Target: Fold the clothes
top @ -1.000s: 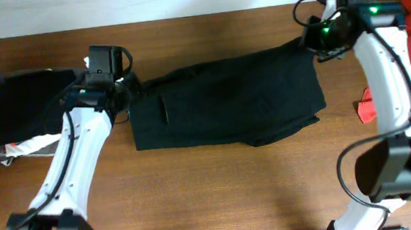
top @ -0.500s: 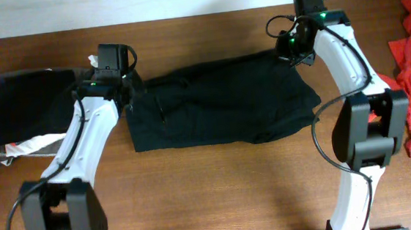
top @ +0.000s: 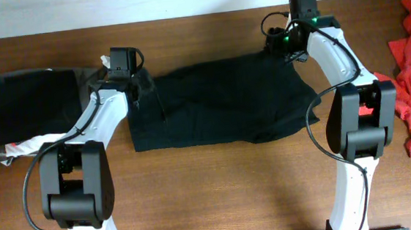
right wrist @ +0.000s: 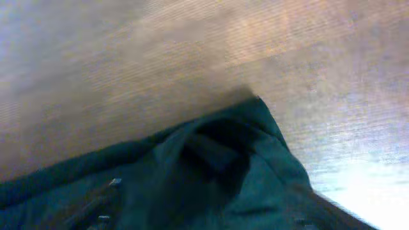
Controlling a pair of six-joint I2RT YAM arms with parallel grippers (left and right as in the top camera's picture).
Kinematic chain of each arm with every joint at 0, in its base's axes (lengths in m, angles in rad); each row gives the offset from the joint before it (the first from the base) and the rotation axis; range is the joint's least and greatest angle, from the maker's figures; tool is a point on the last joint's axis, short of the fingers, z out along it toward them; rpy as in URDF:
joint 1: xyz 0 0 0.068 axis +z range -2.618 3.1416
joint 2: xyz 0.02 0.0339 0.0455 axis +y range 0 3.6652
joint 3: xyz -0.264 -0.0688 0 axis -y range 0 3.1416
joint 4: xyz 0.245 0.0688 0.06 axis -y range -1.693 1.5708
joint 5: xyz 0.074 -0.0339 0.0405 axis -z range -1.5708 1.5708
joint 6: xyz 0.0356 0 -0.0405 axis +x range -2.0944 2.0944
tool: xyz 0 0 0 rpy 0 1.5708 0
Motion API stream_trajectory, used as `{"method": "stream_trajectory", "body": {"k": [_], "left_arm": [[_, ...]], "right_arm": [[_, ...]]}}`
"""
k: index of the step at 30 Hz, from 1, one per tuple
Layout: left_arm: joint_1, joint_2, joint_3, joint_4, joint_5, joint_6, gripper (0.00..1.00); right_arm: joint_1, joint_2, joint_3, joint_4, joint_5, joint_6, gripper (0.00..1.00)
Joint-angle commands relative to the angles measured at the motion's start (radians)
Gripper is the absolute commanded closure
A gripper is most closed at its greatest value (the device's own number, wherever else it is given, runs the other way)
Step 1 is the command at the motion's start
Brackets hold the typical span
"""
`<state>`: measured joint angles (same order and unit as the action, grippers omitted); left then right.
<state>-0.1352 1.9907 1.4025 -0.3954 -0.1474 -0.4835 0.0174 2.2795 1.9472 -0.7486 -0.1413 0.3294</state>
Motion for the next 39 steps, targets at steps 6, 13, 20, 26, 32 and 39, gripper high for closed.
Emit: {"method": "stream_trajectory", "body": {"k": [6, 13, 20, 26, 32, 39], "left_arm": [[0.005, -0.141, 0.156, -0.097, 0.002, 0.03, 0.16], [-0.029, -0.14, 0.141, -0.196, 0.064, 0.03, 0.99], [-0.066, -0.02, 0.135, -0.203, 0.064, 0.03, 1.0], [-0.068, 0.074, 0.134, -0.145, 0.064, 0.03, 1.0], [-0.068, 0.153, 0.134, -0.053, 0.064, 0.03, 1.0], [-0.071, 0.213, 0.135, 0.003, 0.064, 0.03, 1.0]], "right_arm": [[-0.014, -0.018, 0.296, -0.249, -0.043, -0.09, 0.1], [-0.004, -0.01, 0.336, -0.469, -0.05, -0.086, 0.96], [0.009, 0.001, 0.225, -0.462, -0.05, -0.085, 0.96], [0.013, 0.001, 0.091, -0.292, -0.05, -0.078, 0.96], [0.016, 0.001, -0.074, 0.014, -0.046, -0.078, 0.95], [0.017, 0.001, -0.253, 0.365, -0.045, -0.088, 0.87]]}}
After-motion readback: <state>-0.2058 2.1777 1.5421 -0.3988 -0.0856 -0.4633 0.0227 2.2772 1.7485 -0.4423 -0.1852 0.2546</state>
